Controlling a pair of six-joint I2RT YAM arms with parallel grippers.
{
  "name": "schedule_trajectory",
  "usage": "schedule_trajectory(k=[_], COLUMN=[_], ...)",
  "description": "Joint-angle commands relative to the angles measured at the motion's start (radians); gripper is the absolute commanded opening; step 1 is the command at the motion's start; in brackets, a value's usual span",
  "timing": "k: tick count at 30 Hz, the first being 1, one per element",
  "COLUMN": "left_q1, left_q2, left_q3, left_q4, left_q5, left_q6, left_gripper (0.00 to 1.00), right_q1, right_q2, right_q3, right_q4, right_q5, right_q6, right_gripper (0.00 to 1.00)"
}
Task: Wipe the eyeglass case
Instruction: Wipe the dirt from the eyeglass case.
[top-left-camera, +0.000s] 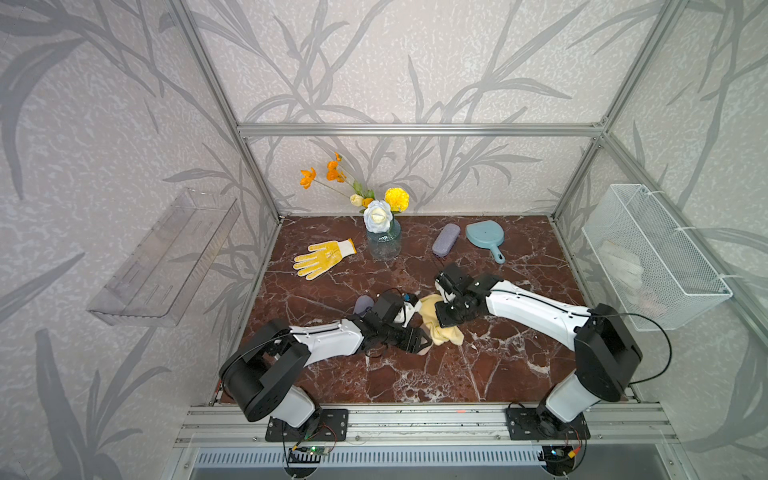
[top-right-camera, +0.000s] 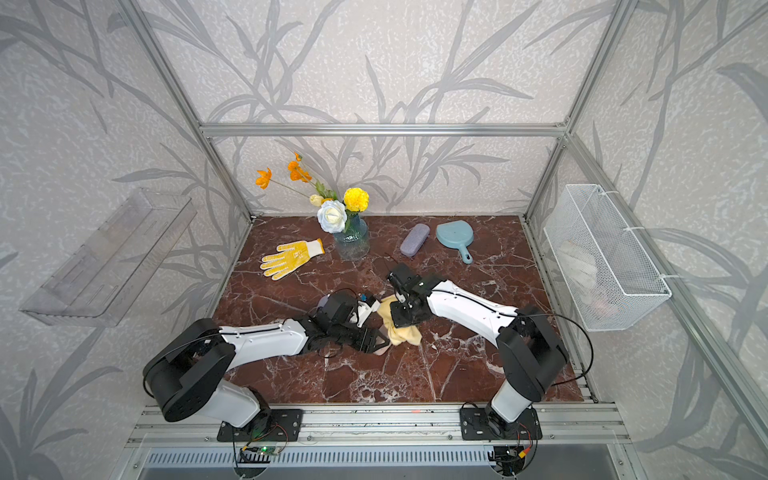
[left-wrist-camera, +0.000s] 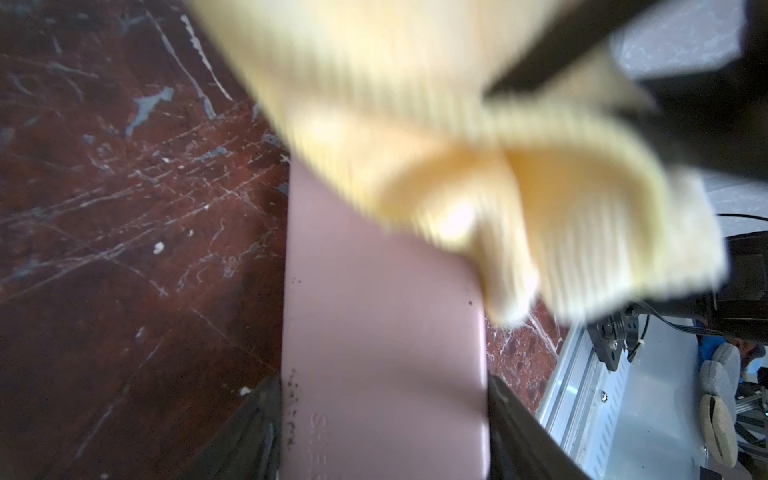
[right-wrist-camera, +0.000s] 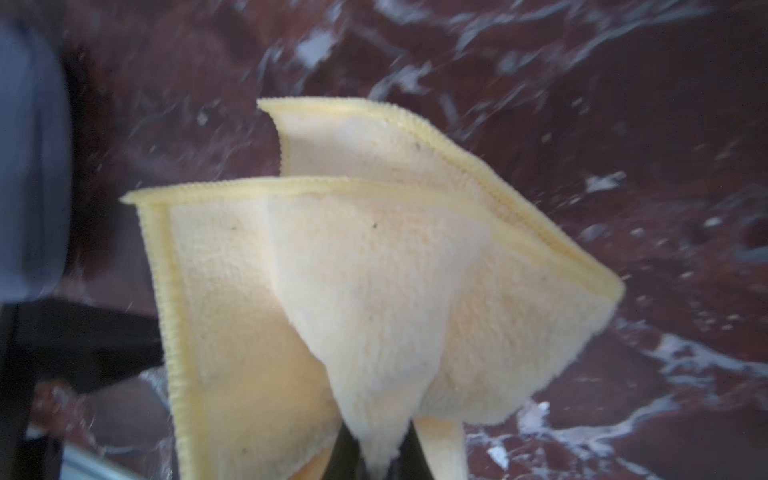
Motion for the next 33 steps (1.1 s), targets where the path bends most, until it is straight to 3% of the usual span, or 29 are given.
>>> schedule_trajectory(k=[1, 3, 5, 10, 15, 20, 23, 25, 28, 30, 33], left_q1=[-0.005, -0.004, -0.005, -0.004, -0.005, -0.004, -0.007, -0.019, -0.035, -0.052, -0.092], left_q2=[-0.014, -0.011, -0.007, 0.001, -0.006, -0.008, 0.010, 0.026, 0.042, 0.053, 0.051], left_q3=[-0.026, -0.025, -0.023, -0.021, -0.028, -0.030, -0.027, -0.017, -0.021, -0.011, 0.007], left_q4=[-0.081, -0.081, -0.077, -0.077, -0.076, -0.075, -0.078, -0.112, -0.121, -0.143, -0.177], left_q5=[0.039, 0.034, 0.030, 0.009, 0.000, -0.008, -0.021, -0.086, -0.166, -0.202, -0.274], left_q6=[-0.004, -0.002, -0.001, -0.005, -0.007, -0.004, 0.023, 0.048, 0.066, 0.074, 0.081], left_gripper=[0.04, 0.04, 0.04, 0.04, 0.04, 0.04, 0.04, 0.04, 0.04, 0.05, 0.05], right_q1=[-0.051, -0.036, -0.005, 0.135, 0.178, 0.033, -0.064, -0.057, 0.004, 0.042, 0.074], right_q2=[0.058, 0.021, -0.033, -0.139, -0.148, -0.040, 0.029, 0.036, 0.014, -0.023, -0.030], right_q3=[0.063, 0.078, 0.073, 0.013, -0.071, -0.083, 0.000, 0.072, 0.111, 0.126, 0.100], right_q4=[-0.015, -0.047, -0.084, -0.136, 0.030, 0.072, -0.019, -0.087, -0.118, -0.149, -0.112], right_q5=[0.303, 0.363, 0.346, 0.082, -0.147, -0.136, 0.052, 0.223, 0.298, 0.225, -0.017], right_q6=[-0.108, -0.142, -0.158, -0.066, 0.089, 0.036, -0.070, -0.137, -0.186, -0.163, -0.059], right_gripper=[0.00, 0.00, 0.00, 0.00, 0.00, 0.00, 0.00, 0.00, 0.00, 0.00, 0.00])
